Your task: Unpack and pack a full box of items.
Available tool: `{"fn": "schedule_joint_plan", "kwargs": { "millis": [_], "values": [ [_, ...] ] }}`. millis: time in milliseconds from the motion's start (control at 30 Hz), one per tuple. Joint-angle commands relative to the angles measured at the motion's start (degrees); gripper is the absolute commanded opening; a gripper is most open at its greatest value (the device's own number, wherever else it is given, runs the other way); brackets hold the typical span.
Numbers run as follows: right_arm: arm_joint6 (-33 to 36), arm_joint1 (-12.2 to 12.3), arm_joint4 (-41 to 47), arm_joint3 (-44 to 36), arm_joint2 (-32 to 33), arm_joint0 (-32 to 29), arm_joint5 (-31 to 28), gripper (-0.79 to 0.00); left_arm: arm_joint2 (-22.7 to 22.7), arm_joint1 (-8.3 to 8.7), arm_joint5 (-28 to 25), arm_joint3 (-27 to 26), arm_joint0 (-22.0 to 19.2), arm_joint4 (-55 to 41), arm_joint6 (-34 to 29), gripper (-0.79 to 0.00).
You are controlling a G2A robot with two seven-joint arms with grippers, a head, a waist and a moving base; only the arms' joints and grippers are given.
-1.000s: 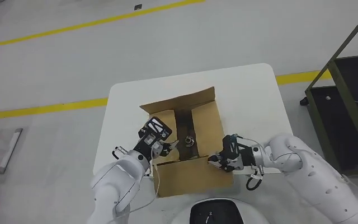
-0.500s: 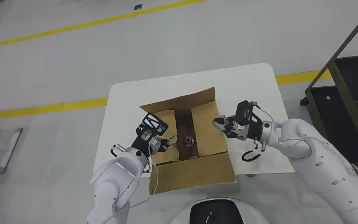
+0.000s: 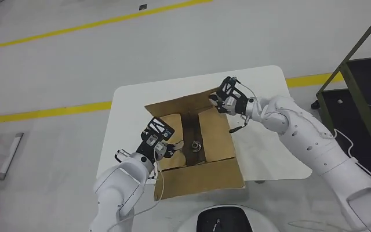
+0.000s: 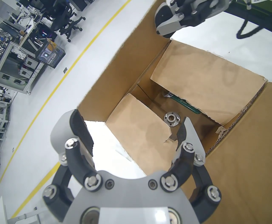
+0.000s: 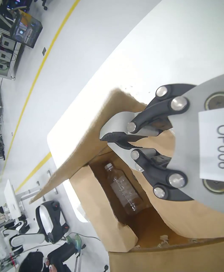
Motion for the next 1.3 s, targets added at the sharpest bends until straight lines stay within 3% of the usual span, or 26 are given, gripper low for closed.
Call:
{"fn": "schedule_joint_plan", "kwargs": {
  "millis": [0,200,433,600,733,900,1100,1267],
  "values": [
    [-1.0,-1.1,0.8,3.7,-1.4,2.2,1.3,-0.785,0.0,0.00,0.0,0.0,0.0,0.0,0.0,0.000],
    [-3.7,-4.5,4.2,12.9,-4.4,6.7,5.7,-0.785,0.0,0.00,0.0,0.0,0.0,0.0,0.0,0.000],
    [0.1,-8.0,7.6,21.2,-7.9,10.1,4.0,-0.785,0.0,0.00,0.0,0.0,0.0,0.0,0.0,0.000],
    [-4.2,-8.9,8.5,22.9,-7.7,11.1,-0.2,-0.785,0.0,0.00,0.0,0.0,0.0,0.0,0.0,0.000],
    [-11.7,-7.6,4.6,20.1,-5.6,9.4,-3.3,-0.785,0.0,0.00,0.0,0.0,0.0,0.0,0.0,0.000],
    [-18.1,-3.4,-1.7,9.0,1.0,1.5,-5.2,-0.785,0.4,0.00,0.2,0.5,0.4,-0.9,1.9,0.000],
    [-16.1,2.1,-8.6,-11.6,12.7,-15.0,-4.2,-0.785,3.7,-0.06,0.2,3.9,-1.2,-1.8,3.1,0.000],
    [-13.4,4.6,-9.5,-24.8,21.2,-27.5,-2.3,-0.785,6.6,-0.25,1.3,6.6,-2.9,-1.9,2.0,0.000]
  ]
}}
